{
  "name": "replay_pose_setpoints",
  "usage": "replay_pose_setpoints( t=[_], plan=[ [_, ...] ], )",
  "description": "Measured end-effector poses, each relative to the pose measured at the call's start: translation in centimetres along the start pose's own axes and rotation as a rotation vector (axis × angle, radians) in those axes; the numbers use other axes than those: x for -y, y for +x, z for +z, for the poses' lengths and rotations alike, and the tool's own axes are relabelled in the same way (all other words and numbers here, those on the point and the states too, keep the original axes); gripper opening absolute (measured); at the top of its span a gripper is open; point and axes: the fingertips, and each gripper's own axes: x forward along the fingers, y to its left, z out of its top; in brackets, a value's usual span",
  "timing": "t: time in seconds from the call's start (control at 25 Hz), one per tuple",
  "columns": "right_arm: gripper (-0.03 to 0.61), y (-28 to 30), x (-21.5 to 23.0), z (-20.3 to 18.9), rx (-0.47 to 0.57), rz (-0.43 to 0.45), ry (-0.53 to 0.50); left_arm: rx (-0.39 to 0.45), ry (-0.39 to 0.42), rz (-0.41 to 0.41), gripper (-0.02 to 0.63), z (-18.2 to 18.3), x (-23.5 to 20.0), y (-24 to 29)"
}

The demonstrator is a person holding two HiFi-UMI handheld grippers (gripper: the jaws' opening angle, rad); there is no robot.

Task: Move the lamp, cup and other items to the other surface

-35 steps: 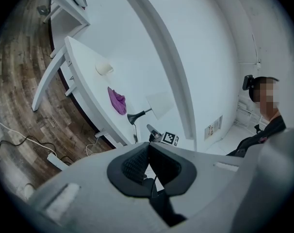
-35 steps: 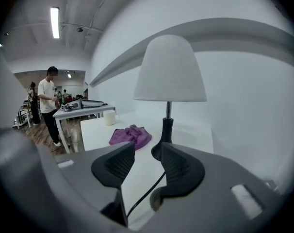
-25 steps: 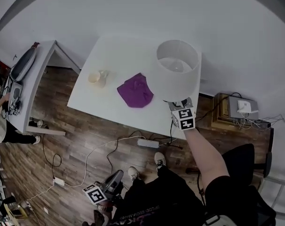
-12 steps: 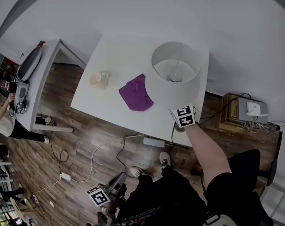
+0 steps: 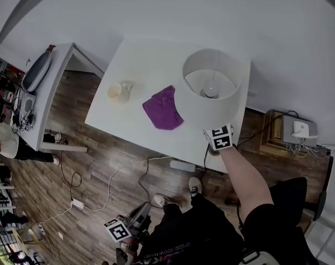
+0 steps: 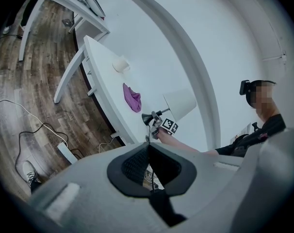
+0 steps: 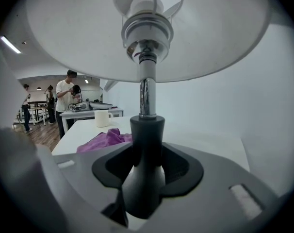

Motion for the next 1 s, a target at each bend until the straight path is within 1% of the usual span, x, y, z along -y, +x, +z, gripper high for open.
replay_pose_setpoints(
  t=[0.16, 0.48, 0.68, 0.8, 1.0],
  plan=[
    [0.163, -0.5, 0.3, 0.6, 0.023, -0.020, 0.003, 0.014, -0.010, 0.011, -0.008, -0.2, -0.2, -0.6],
    [0.161, -1.7, -0.4, 1.2, 0.064, -0.023, 0.013, 0.033, -0.030, 0.023, -0.008, -0.6, -0.8, -1.5],
    [0.161, -2.9, -0.7, 2.9, 0.110, -0.029, 0.033, 0.016, -0.024, 0.011, -0.008, -0.5, -0.8, -1.3],
    [0.161, -3.8, -0.8, 4.0, 0.135, -0.040, 0.038, -0.003, -0.009, -0.012, -0.008, -0.1, -0.6, -1.2],
    [0.161, -6.3, -0.6, 5.5, 0.158, -0.083, 0.022, -0.049, 0.028, -0.054, -0.008, 0.8, -0.7, -1.5]
  ],
)
